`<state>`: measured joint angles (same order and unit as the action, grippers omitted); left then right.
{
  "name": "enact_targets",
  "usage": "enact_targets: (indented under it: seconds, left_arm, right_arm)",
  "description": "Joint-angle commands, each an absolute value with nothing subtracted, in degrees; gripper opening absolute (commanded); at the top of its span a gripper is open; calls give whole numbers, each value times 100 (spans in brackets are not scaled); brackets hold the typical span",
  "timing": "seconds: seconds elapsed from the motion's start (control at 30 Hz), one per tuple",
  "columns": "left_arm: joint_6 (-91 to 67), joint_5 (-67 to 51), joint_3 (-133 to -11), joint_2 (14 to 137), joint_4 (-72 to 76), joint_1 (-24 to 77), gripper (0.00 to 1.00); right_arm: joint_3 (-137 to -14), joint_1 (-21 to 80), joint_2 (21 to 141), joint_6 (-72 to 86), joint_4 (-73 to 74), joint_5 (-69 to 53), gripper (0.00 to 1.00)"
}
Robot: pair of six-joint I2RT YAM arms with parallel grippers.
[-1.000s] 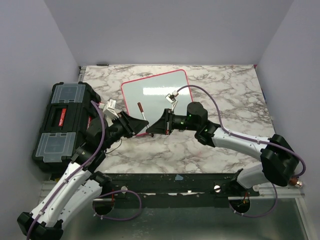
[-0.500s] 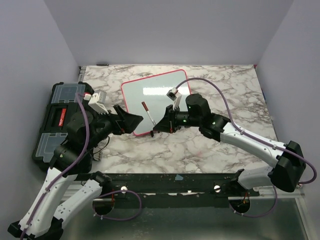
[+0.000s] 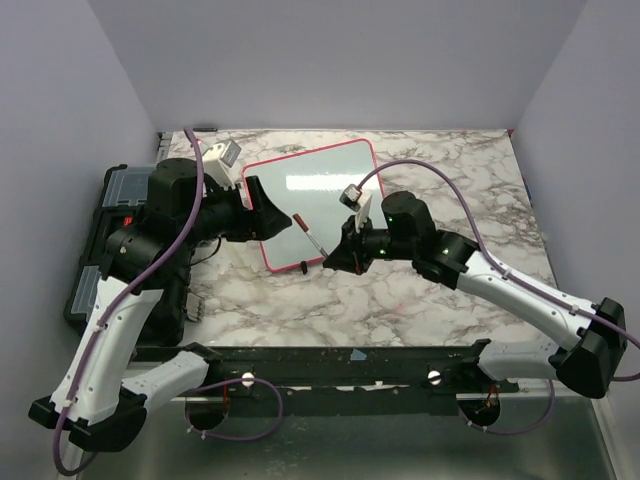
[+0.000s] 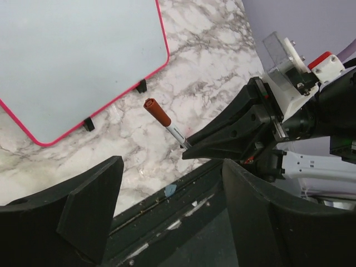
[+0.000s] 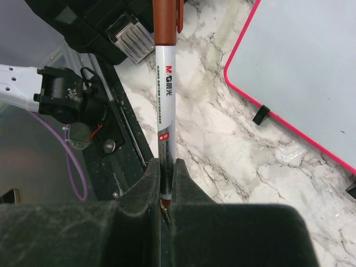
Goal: Write a sentence on the whiteboard
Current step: Pass from the right arm to the left
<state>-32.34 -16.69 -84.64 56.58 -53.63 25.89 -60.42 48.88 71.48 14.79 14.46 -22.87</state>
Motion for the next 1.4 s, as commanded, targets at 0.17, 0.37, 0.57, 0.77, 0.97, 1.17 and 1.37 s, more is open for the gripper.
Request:
enact_targets:
  seconds: [0.17,0.37,0.57,0.77,0.97,1.17,1.37]
  left_arm:
    - [-3330,-3683,-8518,6159,-5541,2032,64]
    - [-3510,-3706,-8646,6434,-5545,2021,61]
    - [-3583,-3823,-8568,6568,-5432,2021,55]
    - [-3710,-3911,-8532,6705,-5360,2021,51]
    - [-3788,-4054,-8507,6765,-5255,2021,45]
    - [-3635,-3864,-8604,6820,-5587,2021,37]
    - [-3636,-3910,-8436,6743,-5638,2021,31]
  right_arm:
    - [-6117,5025,6719,893,1520,-2160,1]
    - [-6289,5030,6731,710,1615,-2258,1]
    - [-6511,5045,6829,564,1874,-2265,1]
    - [-6623,5099,6853,444,1935,-2274,1]
    - [-6731,5229,6938,259,2038,-2272,1]
    - [-6810,5318,7017,89,2098,-2131,1]
    - [-6881,5391,7109,57,2092,-2066,1]
